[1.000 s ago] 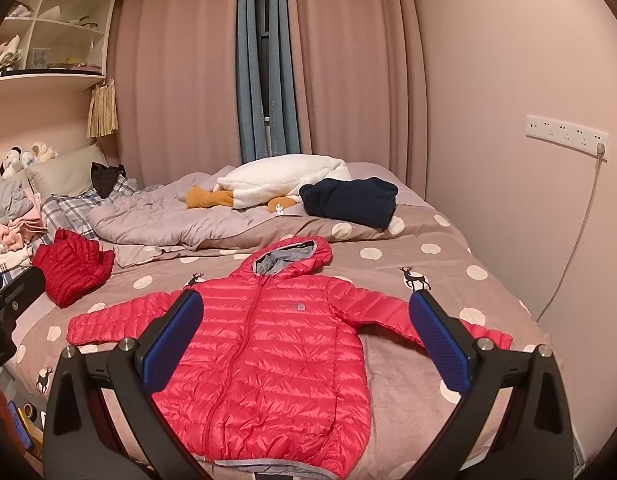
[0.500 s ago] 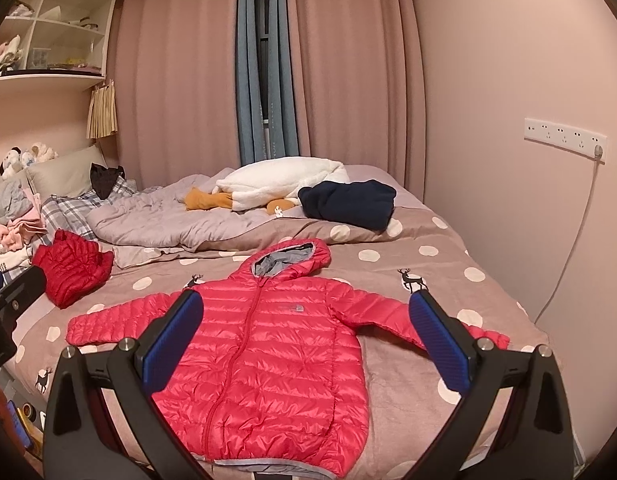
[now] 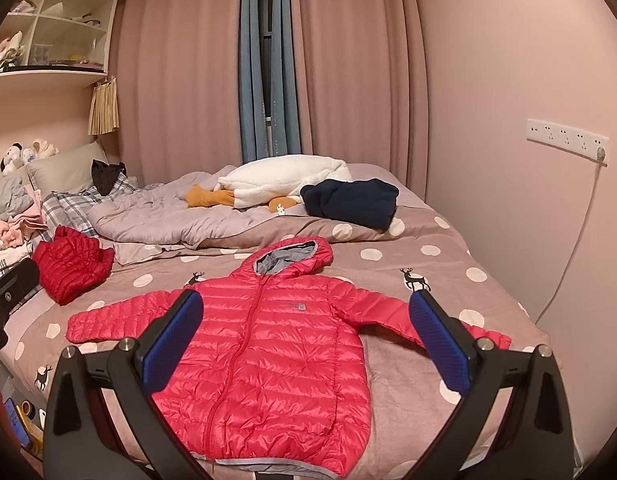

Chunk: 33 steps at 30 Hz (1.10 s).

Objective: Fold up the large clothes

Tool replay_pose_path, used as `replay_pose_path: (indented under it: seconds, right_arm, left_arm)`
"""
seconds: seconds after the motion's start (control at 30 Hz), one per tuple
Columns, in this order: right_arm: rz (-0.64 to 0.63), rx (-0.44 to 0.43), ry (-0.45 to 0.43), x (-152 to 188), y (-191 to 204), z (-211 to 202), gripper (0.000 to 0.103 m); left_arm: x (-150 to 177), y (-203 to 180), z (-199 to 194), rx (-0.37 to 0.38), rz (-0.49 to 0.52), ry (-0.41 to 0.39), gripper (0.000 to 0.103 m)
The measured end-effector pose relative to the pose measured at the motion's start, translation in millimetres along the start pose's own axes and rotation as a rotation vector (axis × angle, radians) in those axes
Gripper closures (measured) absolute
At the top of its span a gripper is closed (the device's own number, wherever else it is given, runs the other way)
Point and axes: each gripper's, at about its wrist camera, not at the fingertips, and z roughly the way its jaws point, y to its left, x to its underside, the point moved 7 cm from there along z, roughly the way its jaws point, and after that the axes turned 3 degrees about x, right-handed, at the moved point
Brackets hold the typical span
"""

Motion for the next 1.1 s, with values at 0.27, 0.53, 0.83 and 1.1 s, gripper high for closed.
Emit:
replay_pose_path:
  seconds: [0.27,0.53,0.83,1.1]
  right_arm:
    - [0.006,0.008,0.003,2.0,-2.6,2.5,0.0]
    - [0.005,0.009,0.006,3.5,-2.5,2.5,0.0]
    - [0.006,0.005,0.006,4.4,-1.9,2.1,0.0]
    - [0.001,-0.001,0.009,5.1,2.0,1.6,0.0]
  left_arm:
    - [-1.1,-3.4,1.6,0.007,0.013,0.003,0.0]
    - [-1.3,-5.6,1.9,0.008,0.015,0.003,0.0]
    - [-2.1,-3.8,0.1,0.009,0.023,-0.001,0.0]
    - [0.0,-1.0,-1.9,0.007,0.017,0.003,0.0]
